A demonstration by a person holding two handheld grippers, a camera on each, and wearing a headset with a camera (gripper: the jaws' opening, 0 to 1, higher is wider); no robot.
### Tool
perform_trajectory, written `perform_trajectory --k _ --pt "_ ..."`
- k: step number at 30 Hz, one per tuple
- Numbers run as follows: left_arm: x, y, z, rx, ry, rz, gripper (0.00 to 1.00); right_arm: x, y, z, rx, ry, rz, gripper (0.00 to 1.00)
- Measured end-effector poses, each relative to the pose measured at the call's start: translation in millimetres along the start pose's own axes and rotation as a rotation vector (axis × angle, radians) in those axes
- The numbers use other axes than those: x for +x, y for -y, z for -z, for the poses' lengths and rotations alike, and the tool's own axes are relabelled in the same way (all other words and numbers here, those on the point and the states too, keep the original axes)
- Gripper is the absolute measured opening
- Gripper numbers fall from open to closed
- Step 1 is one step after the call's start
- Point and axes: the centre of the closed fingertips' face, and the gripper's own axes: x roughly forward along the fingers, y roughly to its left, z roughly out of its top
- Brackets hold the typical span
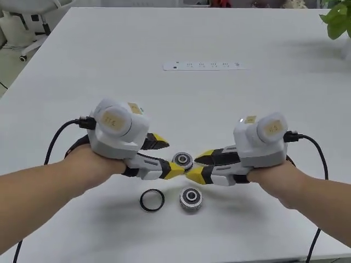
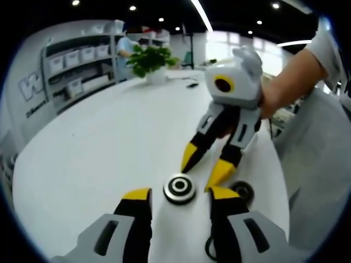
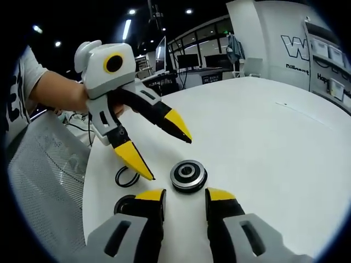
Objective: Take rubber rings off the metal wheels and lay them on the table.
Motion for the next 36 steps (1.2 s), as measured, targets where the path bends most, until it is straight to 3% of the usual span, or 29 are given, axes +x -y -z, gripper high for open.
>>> perform_trajectory --k 7,28,36 --pt "7.3 2.1 -3.5 0.017 -0.005 0.009 0.37 -1.1 1.6 -1.2 0.002 0.007 0.007 0.26" --pt "16.5 2.1 2.4 0.031 -0.029 0.013 0.21 -2.3 3.8 0.4 0.01 0.018 0.013 0.26" --pt "18.5 4.1 2.1 0.002 -0.03 0.007 0.17 -1.9 4.0 -0.6 0.009 0.022 0.013 0.26"
